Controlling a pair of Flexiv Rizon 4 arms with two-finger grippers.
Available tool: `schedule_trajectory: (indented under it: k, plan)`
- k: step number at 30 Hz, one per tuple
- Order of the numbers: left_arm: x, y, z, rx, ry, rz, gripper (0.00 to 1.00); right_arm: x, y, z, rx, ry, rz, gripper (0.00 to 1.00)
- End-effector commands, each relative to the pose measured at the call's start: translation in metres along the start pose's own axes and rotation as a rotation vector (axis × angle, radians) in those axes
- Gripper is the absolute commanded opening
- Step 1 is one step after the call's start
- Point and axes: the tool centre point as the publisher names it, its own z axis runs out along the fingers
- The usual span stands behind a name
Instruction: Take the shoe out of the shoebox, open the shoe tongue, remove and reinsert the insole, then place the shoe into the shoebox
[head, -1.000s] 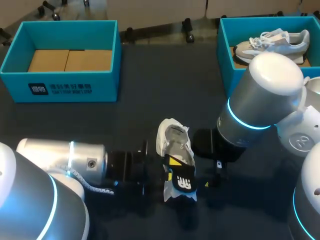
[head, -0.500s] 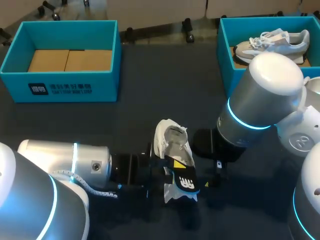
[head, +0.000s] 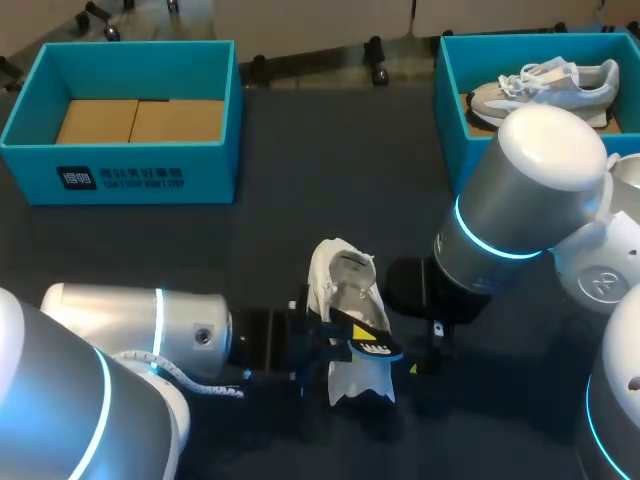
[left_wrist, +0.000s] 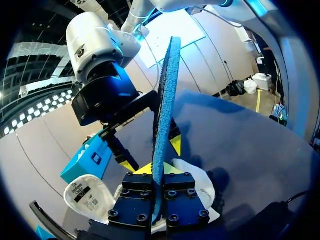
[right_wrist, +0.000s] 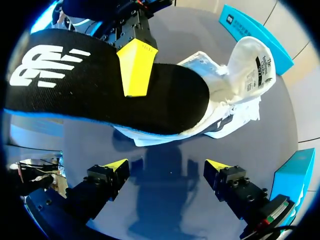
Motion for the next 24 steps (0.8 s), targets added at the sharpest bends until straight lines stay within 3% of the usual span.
schedule_trajectory:
  k: [1,14,24]
  plan:
    - [0.000,0.004,0.006,0.001,0.008,0.002,0.00,0.001,-0.002,0.000,-0.004,-0.002,-0.001,1.00]
    - [-0.009,0.022,0.010,0.034,-0.055,0.050,0.00,0.001,-0.002,0.000,-0.004,-0.002,-0.001,1.00]
    - [-0.011,0.033,0.014,0.018,-0.065,0.098,0.00,0.001,-0.002,0.000,-0.004,-0.002,-0.001,1.00]
